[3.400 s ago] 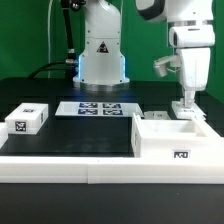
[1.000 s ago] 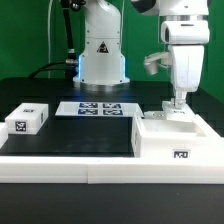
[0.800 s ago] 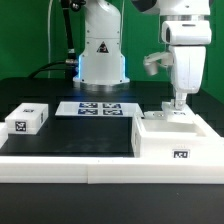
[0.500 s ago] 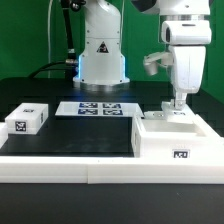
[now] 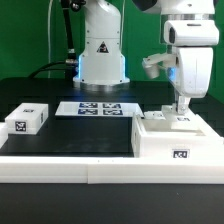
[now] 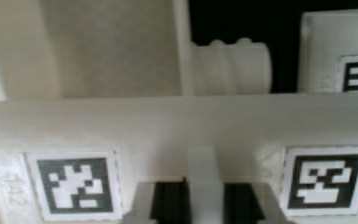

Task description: Assemble cabinet

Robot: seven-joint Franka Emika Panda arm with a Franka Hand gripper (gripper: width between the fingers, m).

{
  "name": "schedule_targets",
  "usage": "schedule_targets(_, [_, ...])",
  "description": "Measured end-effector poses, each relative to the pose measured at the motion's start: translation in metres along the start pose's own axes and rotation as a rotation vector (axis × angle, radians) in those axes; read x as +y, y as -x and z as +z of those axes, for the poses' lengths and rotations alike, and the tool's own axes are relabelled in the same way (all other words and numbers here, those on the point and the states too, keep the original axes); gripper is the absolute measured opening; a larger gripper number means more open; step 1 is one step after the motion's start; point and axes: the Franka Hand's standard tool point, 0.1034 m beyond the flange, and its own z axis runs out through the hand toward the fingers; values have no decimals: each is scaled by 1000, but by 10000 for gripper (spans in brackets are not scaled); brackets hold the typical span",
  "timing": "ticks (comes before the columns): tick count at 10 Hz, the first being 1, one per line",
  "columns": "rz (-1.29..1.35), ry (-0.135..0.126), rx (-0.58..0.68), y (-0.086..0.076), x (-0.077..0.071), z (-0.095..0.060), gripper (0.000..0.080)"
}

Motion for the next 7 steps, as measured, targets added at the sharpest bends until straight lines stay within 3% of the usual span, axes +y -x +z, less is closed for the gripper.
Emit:
schedule_targets(4, [-3,-1,0,0,3,0,70])
schedule_targets(7, [6,-6,-4,0,37,1,71])
